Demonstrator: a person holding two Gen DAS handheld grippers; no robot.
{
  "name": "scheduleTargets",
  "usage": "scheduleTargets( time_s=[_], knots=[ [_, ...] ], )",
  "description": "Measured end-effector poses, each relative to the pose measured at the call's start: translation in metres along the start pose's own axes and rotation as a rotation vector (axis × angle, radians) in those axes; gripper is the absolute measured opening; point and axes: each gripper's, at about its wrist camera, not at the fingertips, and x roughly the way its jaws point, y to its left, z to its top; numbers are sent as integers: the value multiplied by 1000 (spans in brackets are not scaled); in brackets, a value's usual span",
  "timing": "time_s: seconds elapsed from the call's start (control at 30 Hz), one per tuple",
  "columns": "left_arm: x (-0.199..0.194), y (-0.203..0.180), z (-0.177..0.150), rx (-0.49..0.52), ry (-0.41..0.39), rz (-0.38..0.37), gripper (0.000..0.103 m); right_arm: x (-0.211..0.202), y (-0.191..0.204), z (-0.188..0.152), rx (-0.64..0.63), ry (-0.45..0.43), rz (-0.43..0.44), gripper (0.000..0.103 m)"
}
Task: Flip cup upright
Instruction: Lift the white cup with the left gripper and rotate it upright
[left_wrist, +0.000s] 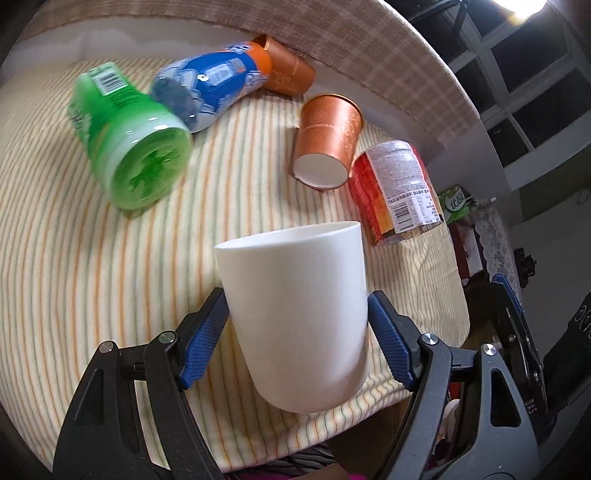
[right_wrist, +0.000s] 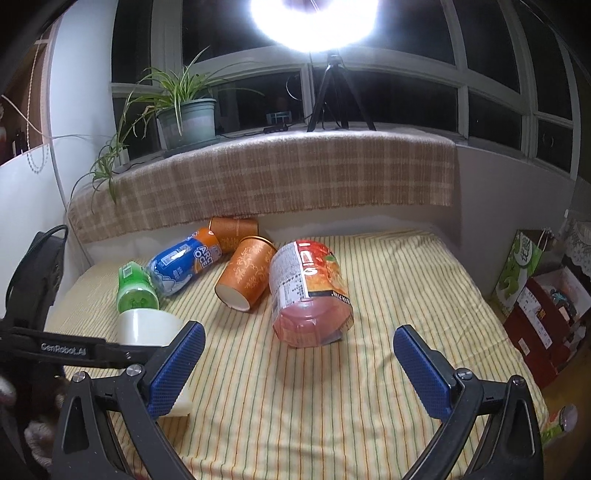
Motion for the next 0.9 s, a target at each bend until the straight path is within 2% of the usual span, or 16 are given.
scheduleTargets(
  time_s=[0.2,0.37,0.6,0.77,0.9],
  knots=[
    [8,2,6,10,-8,22,79,7,-3,-1,15,36,26,103],
    [11,4,8,5,-6,7,79,16,0,-2,13,76,73,103],
    [-10,7,9,13,-49,-16,80,36,-6,2,103,164,198,103],
    [-38,15,-3,31,-113,28,80,47,2,11,97,216,280,103],
    [-66,23,-22,51,-185,98,80,66,14,17,89,312,384,103]
  ],
)
